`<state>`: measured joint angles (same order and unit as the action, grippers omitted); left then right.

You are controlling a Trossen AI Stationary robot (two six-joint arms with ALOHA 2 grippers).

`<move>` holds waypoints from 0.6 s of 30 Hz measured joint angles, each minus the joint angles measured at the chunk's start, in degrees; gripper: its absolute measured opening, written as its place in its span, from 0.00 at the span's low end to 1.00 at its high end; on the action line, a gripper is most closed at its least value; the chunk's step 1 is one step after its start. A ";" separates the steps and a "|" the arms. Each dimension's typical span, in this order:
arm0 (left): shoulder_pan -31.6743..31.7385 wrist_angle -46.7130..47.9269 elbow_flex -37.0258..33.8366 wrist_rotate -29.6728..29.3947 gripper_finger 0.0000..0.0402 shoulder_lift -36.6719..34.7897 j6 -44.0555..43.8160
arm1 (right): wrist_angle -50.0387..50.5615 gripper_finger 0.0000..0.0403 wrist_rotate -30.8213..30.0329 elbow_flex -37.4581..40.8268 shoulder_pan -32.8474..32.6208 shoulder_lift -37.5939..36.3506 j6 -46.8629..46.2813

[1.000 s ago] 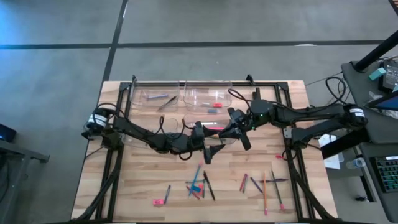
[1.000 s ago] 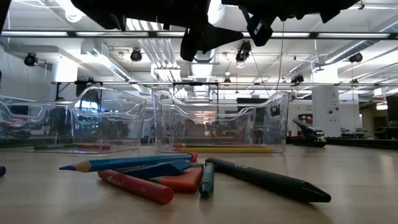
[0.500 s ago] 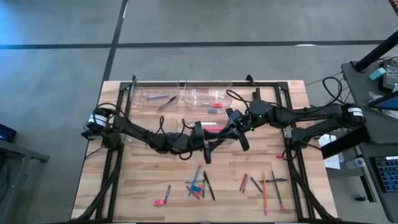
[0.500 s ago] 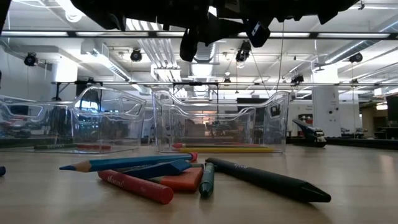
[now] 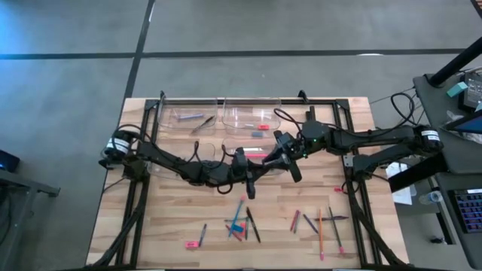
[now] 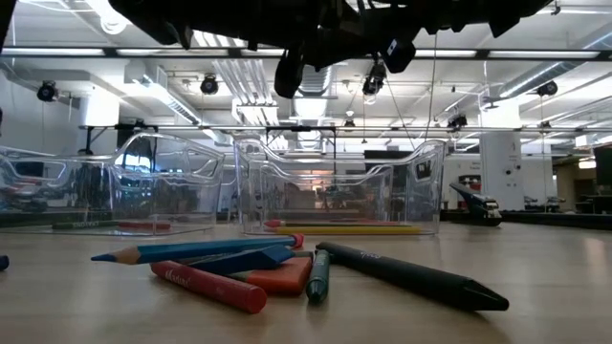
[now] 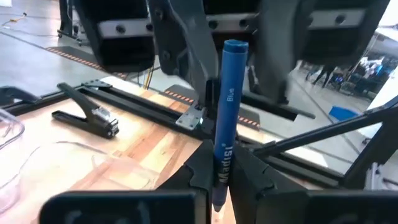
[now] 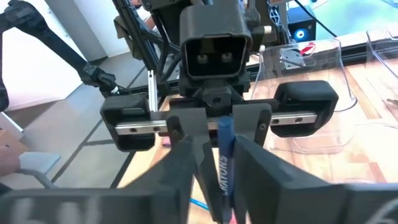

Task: Sort crayons/erasers/pens/pencils in bins
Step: Put the top right blue crayon into the bottom left transparent bin

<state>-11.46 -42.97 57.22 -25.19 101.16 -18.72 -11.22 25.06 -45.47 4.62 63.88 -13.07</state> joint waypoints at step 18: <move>0.11 25.14 -0.42 0.47 0.03 -13.60 1.56 | 9.68 0.67 -7.13 0.00 0.02 -3.78 3.69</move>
<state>-11.35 -17.83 56.81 -24.72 87.56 -17.16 -1.54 17.93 -45.47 4.64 60.10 -9.38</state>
